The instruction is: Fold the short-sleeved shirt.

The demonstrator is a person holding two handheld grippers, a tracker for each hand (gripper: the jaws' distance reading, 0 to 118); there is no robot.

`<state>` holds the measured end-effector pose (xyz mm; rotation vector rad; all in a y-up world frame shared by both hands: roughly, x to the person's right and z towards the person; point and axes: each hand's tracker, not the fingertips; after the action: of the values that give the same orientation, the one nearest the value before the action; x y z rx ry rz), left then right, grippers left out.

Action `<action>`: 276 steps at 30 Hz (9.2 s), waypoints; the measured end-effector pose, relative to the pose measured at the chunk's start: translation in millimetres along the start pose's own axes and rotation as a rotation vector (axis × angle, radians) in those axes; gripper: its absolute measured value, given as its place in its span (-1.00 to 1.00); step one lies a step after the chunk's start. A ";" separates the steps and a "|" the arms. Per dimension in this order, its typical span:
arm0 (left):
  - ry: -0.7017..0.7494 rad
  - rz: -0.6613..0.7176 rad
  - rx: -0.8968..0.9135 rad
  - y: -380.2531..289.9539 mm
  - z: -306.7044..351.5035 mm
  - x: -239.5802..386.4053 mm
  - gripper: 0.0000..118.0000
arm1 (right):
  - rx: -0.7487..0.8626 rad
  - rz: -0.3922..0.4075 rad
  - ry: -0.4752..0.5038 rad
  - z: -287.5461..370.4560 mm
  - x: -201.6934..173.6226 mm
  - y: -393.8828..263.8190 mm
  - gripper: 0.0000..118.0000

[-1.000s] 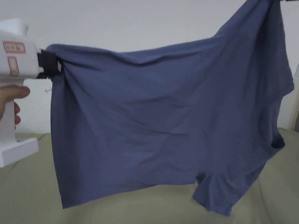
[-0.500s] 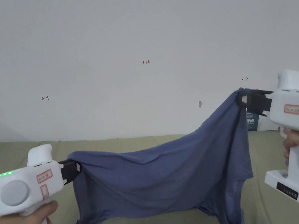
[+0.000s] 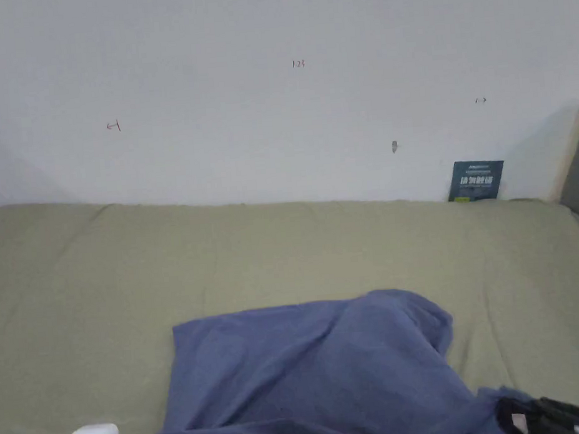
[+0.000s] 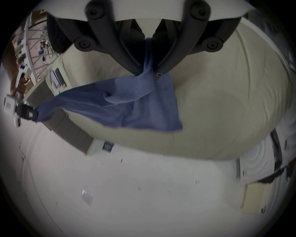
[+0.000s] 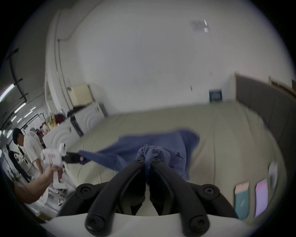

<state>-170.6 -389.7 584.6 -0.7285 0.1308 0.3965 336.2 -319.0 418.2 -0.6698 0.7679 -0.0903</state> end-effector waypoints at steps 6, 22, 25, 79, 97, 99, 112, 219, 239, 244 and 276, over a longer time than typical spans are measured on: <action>0.047 0.050 -0.062 -65.4 -20.5 -15.6 -0.90 | -0.125 -0.041 -0.163 -34.3 16.8 -96.1 -0.94; 0.205 -0.131 -0.189 -120.7 87.6 14.2 -1.00 | -0.141 0.021 -0.215 32.4 -55.5 -149.1 -1.00; 0.141 -0.032 -0.162 -101.7 63.1 -12.4 -1.00 | -0.160 -0.014 -0.226 28.2 -47.9 -147.9 -1.00; 0.150 -0.424 -0.418 154.0 -156.5 9.8 -0.92 | -0.579 -0.034 -0.131 -226.8 106.2 140.0 -0.90; 0.297 -0.121 0.024 -7.4 -17.9 20.5 1.00 | -0.131 0.022 -0.229 -76.4 -3.4 -19.3 1.00; 0.329 -0.130 0.042 -33.2 -17.5 21.8 0.57 | -0.139 0.068 -0.296 -70.8 -17.2 -48.2 0.28; 0.278 -0.046 -0.161 83.1 -83.3 4.7 0.96 | -0.170 -0.010 -0.317 -59.2 -11.2 -79.6 -1.00; 0.205 -0.201 -0.123 121.3 -132.3 -5.7 -0.91 | -0.318 0.110 -0.363 -260.6 120.1 95.5 -0.98; 0.182 -0.096 -0.156 -39.3 28.1 13.6 -0.91 | -0.127 0.180 -0.321 -17.4 34.4 -61.2 -0.97; 0.179 -0.072 -0.118 -76.5 0.9 4.1 -0.84 | -0.110 0.047 -0.294 -28.9 55.4 -109.2 -0.41; -0.907 0.631 -0.244 -75.8 -113.6 -113.3 1.00 | -0.163 -0.234 -0.129 30.7 -49.3 -121.3 -1.00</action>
<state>-242.3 -551.8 575.9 -0.6734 -0.5689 1.3255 340.3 -383.4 536.1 -0.9107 0.5749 -0.1971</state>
